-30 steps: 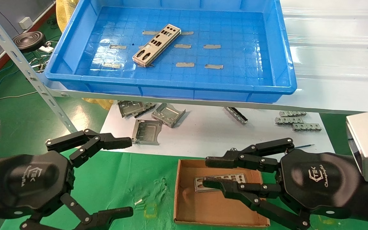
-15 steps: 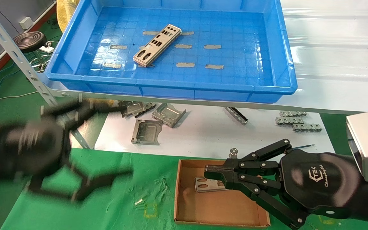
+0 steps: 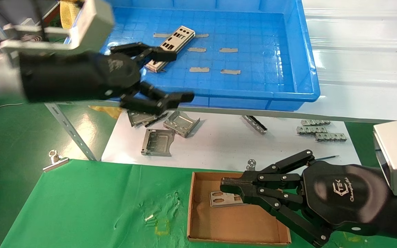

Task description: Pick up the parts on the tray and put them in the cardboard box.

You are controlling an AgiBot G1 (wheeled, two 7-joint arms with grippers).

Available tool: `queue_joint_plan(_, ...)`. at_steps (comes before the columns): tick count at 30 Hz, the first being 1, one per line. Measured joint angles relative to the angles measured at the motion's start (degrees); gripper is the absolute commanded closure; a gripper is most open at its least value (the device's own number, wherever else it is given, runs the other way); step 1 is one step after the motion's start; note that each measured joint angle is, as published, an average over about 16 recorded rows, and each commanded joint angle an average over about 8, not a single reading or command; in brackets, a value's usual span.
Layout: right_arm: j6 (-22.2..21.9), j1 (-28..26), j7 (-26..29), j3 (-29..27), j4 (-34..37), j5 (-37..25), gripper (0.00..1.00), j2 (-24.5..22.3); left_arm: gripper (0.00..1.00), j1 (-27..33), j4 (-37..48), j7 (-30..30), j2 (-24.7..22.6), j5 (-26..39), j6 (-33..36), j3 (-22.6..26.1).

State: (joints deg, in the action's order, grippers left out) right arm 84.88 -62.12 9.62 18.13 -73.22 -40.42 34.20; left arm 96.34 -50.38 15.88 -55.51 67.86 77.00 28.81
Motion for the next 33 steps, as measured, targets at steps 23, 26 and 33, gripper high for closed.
queue_joint_plan(23, 0.0, 0.0, 0.0, 0.0, 0.0, 0.0, 0.83, 0.0, 0.0, 18.2, 34.8, -5.6, -17.5, 14.5, -11.7, 7.2)
queue_joint_plan(26, 0.0, 0.0, 0.0, 0.1, 0.0, 0.0, 0.46, 0.0, 0.0, 19.2, 37.6, -6.1, -18.4, 15.0, -12.5, 7.5)
queue_joint_plan(33, 0.0, 0.0, 0.0, 0.1, 0.0, 0.0, 0.0, 0.0, 0.13, 20.4, 41.9, -7.1, -19.9, 15.6, -13.8, 7.8)
